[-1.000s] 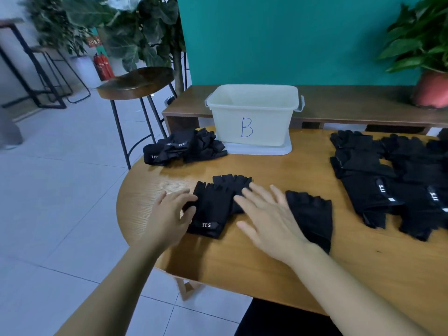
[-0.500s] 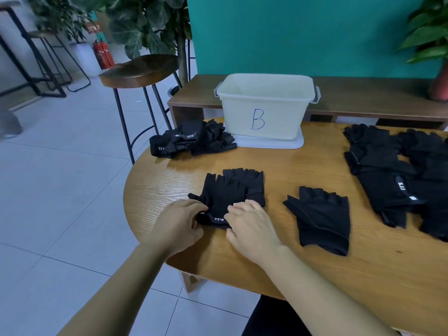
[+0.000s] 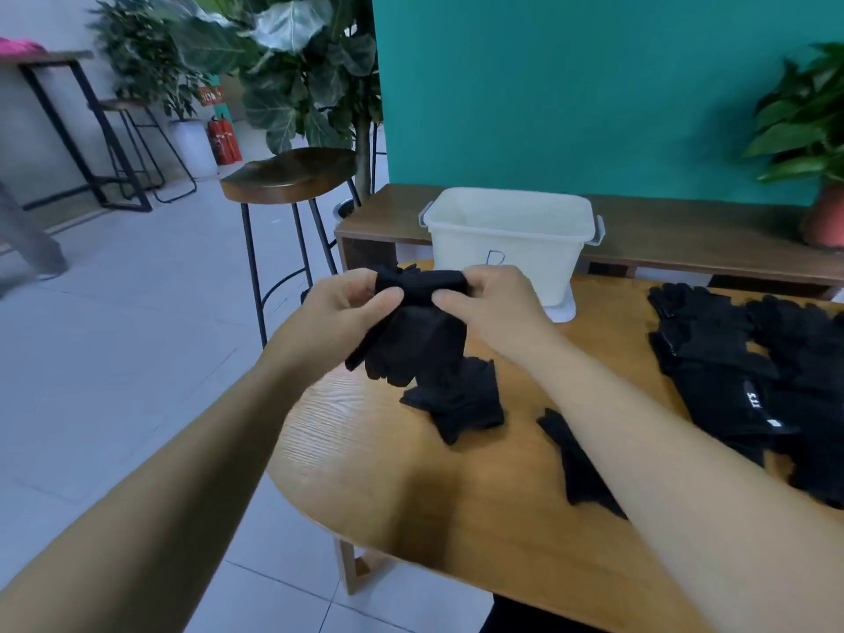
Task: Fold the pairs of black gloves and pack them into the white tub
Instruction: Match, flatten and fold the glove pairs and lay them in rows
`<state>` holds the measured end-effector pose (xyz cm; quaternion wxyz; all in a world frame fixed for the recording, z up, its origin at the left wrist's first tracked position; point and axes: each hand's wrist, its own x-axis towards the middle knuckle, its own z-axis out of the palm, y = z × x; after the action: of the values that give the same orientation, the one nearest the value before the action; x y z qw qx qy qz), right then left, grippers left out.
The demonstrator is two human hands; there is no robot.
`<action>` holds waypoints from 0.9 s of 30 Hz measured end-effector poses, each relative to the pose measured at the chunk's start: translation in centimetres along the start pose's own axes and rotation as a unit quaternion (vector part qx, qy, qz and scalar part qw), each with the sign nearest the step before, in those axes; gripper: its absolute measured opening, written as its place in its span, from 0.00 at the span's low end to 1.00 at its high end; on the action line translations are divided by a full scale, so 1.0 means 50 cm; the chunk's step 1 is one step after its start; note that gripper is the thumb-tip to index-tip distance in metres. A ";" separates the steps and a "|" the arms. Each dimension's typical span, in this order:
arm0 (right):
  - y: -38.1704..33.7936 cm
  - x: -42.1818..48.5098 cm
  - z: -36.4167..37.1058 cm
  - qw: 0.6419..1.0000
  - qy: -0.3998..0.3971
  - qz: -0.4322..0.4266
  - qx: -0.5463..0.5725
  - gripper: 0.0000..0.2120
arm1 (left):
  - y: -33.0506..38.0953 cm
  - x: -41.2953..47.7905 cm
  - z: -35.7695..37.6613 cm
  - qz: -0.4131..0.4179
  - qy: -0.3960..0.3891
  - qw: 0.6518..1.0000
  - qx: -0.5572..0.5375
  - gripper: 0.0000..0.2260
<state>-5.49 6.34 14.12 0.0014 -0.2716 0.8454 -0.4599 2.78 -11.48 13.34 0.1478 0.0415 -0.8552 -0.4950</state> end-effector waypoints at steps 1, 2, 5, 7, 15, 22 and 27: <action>-0.019 0.013 -0.020 0.998 -0.009 0.015 0.060 0.08 | 0.030 0.011 -0.009 -0.018 -0.013 0.999 -0.043 0.07; -0.034 0.021 -0.038 0.994 -0.018 0.028 0.100 0.07 | 0.053 0.021 -0.015 -0.023 -0.021 0.998 -0.062 0.08; -0.061 0.035 -0.083 0.989 -0.036 0.036 0.139 0.05 | 0.100 0.036 -0.028 -0.006 -0.037 0.996 -0.086 0.09; -0.071 0.040 -0.109 0.985 -0.044 0.045 0.160 0.07 | 0.121 0.042 -0.036 -0.009 -0.066 0.990 -0.126 0.10; -0.054 0.034 -0.137 0.987 -0.009 0.081 0.140 0.17 | 0.140 0.053 0.003 -0.025 -0.117 0.982 -0.145 0.12; -0.021 0.018 -0.163 0.972 -0.115 0.092 0.183 0.09 | 0.146 0.064 0.016 -0.037 -0.162 0.966 -0.200 0.12; -0.012 0.018 -0.182 0.973 -0.079 0.084 0.199 0.09 | 0.152 0.069 0.041 -0.011 -0.170 0.976 -0.138 0.15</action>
<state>-8.28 12.75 20.04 0.1608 -0.2298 0.7538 -0.5943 -0.56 -6.67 19.65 -0.0010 -0.0551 -0.7910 -0.6093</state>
